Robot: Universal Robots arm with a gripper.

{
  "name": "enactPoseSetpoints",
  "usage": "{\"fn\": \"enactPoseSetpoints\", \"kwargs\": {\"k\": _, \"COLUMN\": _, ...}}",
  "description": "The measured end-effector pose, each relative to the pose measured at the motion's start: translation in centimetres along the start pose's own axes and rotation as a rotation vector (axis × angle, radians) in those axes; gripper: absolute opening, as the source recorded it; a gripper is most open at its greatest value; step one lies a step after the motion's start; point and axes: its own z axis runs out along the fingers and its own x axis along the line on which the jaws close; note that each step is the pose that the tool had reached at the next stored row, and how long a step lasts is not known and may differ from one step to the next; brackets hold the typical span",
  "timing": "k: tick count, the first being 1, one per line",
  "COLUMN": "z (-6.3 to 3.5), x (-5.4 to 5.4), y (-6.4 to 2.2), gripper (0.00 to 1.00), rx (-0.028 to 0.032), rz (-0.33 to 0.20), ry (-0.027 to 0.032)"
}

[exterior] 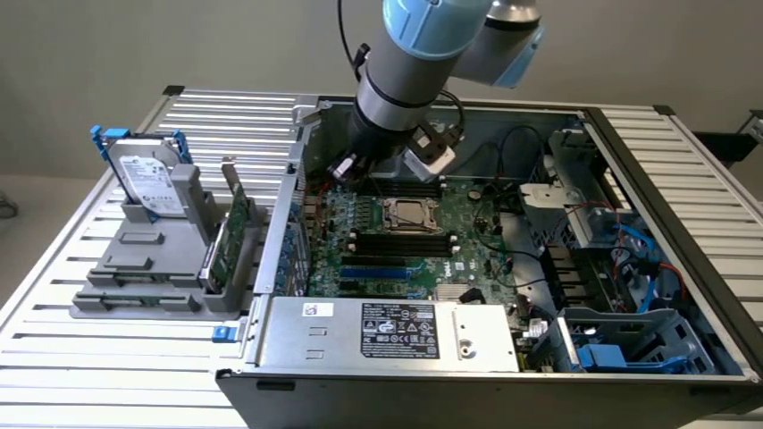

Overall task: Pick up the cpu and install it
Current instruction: 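Install the first cpu locking lever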

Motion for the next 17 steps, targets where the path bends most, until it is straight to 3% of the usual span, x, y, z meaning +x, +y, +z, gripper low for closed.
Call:
{"fn": "enactPoseSetpoints", "kwargs": {"k": 8, "z": 0.04, "x": -0.04, "y": -0.02, "gripper": 0.11, "rx": 0.0020, "rz": 0.081, "ry": 0.0235}}
{"fn": "enactPoseSetpoints", "kwargs": {"k": 17, "z": 0.74, "x": -0.25, "y": -0.30, "gripper": 0.11, "rx": -0.0035, "rz": 0.135, "ry": 0.0451}}
